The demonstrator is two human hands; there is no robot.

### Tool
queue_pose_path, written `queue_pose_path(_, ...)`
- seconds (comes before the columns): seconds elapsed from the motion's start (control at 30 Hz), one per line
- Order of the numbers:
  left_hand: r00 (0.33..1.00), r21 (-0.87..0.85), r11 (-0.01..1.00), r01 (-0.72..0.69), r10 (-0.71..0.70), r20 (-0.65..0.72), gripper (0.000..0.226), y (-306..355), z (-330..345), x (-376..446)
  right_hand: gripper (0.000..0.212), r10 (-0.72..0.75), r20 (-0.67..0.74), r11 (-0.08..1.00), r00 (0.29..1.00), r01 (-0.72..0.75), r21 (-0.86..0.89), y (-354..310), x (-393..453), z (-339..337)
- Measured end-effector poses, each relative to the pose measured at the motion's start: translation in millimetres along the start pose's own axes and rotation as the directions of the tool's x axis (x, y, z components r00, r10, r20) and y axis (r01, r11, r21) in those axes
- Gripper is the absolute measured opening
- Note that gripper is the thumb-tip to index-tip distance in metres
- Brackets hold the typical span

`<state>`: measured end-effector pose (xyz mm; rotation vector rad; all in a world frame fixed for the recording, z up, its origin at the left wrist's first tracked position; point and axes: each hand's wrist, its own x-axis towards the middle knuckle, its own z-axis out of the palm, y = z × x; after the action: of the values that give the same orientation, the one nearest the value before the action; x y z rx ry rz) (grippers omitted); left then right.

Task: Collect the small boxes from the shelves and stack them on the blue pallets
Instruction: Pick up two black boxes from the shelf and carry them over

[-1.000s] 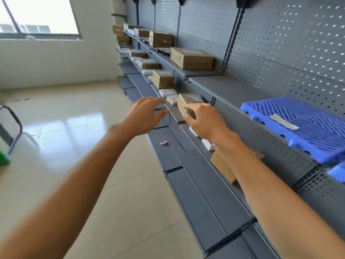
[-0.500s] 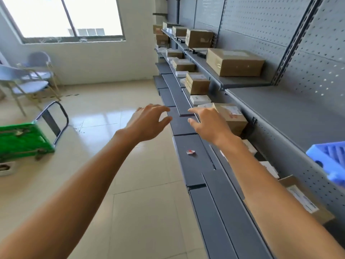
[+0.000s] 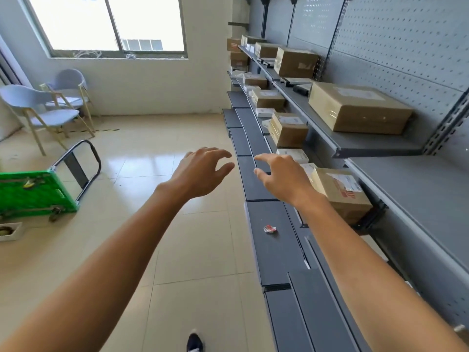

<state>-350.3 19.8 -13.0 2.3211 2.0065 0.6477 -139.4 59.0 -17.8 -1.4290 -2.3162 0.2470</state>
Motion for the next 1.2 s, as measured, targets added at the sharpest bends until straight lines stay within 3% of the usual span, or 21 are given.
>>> queue_pose_path(0.2, 1.0, 0.001, 1.0, -0.018, 0.018, -0.019, 0.04, -77.1, 4.6, 85.6, 0.042, -0.006, 0.006, 1.0, 1.0, 0.006, -0.019, -9.6, 110.1, 28.9)
queue_pose_path(0.57, 0.995, -0.063, 0.993, -0.101, 0.102, 0.002, 0.039, -179.5, 21.3, 239.8, 0.042, 0.114, -0.022, 0.993, 0.993, -0.114, -0.018, -0.2, 266.8, 59.1)
queue_pose_path(1.2, 0.962, -0.134, 0.953, -0.273, 0.27, -0.035, 0.037, -154.0, 118.3, 533.4, 0.04, 0.269, -0.208, 0.963, 0.94, -0.268, 0.033, 172.5, 465.3, 32.3)
